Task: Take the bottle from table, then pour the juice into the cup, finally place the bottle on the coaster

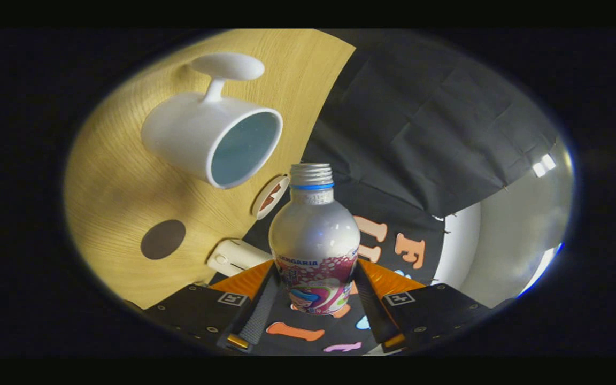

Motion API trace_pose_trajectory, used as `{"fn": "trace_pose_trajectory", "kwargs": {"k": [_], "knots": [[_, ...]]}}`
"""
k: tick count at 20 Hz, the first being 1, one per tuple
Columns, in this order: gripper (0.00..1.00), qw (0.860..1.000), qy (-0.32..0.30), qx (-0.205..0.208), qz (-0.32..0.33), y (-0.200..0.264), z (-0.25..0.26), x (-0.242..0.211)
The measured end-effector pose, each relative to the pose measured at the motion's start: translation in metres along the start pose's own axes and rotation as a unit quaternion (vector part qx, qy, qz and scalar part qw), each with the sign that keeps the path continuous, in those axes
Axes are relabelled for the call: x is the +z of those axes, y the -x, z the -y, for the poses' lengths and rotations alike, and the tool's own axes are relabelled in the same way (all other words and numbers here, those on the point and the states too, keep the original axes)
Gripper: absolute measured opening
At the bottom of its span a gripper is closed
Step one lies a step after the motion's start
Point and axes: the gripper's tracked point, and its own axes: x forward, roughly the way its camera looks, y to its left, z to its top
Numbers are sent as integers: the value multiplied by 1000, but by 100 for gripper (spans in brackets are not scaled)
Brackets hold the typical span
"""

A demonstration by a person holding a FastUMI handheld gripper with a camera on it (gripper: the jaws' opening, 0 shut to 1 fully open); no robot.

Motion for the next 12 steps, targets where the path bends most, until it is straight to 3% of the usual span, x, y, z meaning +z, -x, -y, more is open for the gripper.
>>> {"fn": "trace_pose_trajectory", "kwargs": {"k": [3,7,9,12], "knots": [[77,997,-71,17,-8,0,-19,-3],[78,975,-212,50,-34,-2,-32,-15],[78,957,-281,54,-46,-2,-31,-21],[78,910,-405,60,-63,-5,-32,-33]]}}
